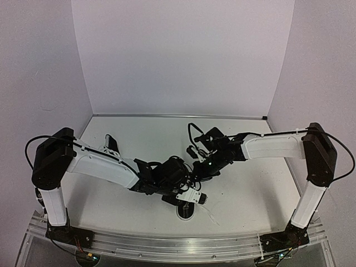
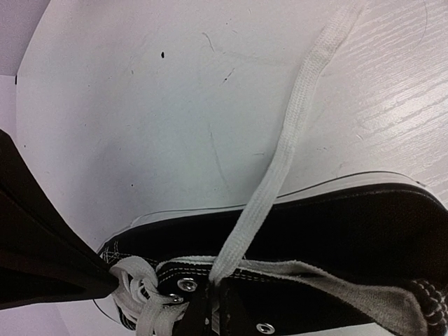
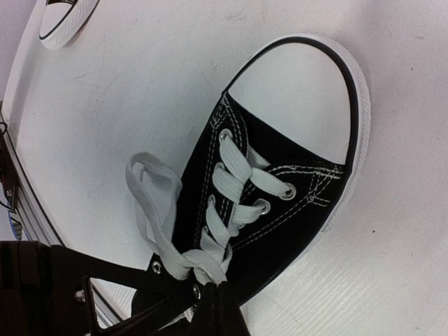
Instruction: Tie the shoes
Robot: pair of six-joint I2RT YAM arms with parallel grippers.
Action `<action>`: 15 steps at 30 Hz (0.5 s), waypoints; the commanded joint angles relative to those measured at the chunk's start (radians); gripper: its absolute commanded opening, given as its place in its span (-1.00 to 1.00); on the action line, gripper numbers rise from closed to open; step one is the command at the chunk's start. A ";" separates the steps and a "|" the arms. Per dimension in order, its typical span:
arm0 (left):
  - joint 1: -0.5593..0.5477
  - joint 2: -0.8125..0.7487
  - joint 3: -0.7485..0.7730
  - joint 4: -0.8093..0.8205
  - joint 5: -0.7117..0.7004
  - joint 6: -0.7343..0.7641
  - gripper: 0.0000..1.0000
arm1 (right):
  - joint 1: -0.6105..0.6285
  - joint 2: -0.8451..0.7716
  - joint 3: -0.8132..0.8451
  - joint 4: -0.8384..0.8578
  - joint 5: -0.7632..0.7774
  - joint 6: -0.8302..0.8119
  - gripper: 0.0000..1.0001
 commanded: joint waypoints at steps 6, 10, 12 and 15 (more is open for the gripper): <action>0.006 -0.058 -0.017 0.123 -0.019 -0.121 -1.00 | 0.008 -0.047 -0.008 0.034 -0.023 0.018 -1.00; 0.011 -0.047 -0.014 0.127 -0.032 -0.156 -1.00 | 0.008 -0.054 -0.015 0.040 -0.023 0.027 -1.00; 0.015 -0.048 -0.020 0.154 -0.039 -0.172 -1.00 | 0.008 -0.060 -0.019 0.043 -0.021 0.031 -1.00; 0.027 -0.053 -0.032 0.187 -0.052 -0.197 -1.00 | 0.008 -0.070 -0.025 0.048 -0.021 0.036 -1.00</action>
